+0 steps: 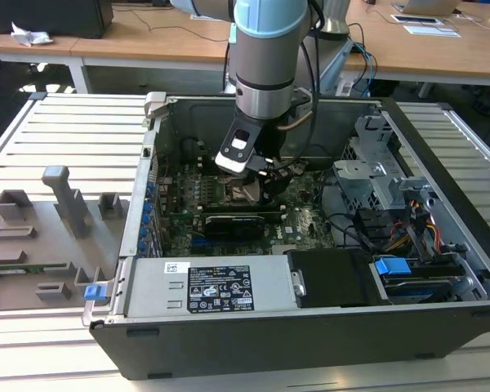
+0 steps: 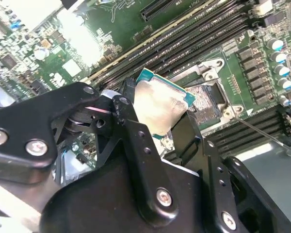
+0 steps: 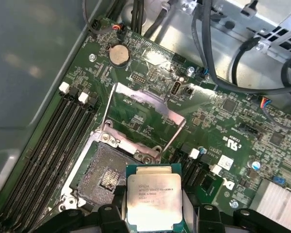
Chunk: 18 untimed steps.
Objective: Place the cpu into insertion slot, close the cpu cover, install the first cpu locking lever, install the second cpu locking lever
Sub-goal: 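Place the cpu into insertion slot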
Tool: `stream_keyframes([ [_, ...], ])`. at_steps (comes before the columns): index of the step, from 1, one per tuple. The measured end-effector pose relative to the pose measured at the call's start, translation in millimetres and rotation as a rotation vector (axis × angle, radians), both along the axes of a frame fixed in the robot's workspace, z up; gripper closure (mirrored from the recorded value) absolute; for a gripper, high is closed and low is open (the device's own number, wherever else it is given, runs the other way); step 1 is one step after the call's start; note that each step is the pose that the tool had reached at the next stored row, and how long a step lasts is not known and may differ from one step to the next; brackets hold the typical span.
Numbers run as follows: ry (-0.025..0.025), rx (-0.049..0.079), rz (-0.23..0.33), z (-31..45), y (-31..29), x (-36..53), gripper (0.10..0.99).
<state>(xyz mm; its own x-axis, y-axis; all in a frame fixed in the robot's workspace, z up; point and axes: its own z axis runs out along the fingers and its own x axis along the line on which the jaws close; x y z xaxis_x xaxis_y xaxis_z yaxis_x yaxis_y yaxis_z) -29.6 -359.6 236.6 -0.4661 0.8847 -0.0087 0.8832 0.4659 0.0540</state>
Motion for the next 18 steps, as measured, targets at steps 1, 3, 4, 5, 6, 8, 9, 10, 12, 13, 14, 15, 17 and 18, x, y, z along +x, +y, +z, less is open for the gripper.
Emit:
stream_keyframes([
  [1, 0.0001, -0.002, 0.000, 3.6, 0.0, 0.0, 0.541],
  [3, 0.0001, -0.006, 0.000, 8.5, 0.0, 0.0, 0.541],
  [4, 0.0000, -0.009, 0.000, 12.2, 0.0, 0.0, 0.541],
  [5, -0.0001, -0.018, -0.001, 13.3, 0.5, 0.0, 0.541],
  [6, 0.0001, -0.031, -0.003, 13.4, 2.0, 0.0, 0.541],
  [8, 0.0002, -0.042, -0.005, 13.3, 5.5, 0.1, 0.541],
  [9, 0.0007, -0.048, -0.005, 13.4, 10.1, 0.3, 0.541],
  [10, 0.0012, -0.051, -0.005, 13.4, 14.0, 0.5, 0.541],
  [12, 0.0017, -0.057, -0.006, 13.3, 19.5, 0.7, 0.541],
  [13, 0.0024, -0.063, -0.006, 13.4, 26.2, 0.7, 0.541],
  [14, 0.0024, -0.066, -0.006, 13.4, 31.0, 0.8, 0.541],
  [15, 0.0025, -0.068, -0.006, 13.4, 35.3, 0.7, 0.541],
  [17, 0.0025, -0.068, -0.006, 13.4, 37.4, 0.8, 0.541],
  [18, 0.0024, -0.068, -0.005, 13.4, 37.4, 0.8, 0.541],
])
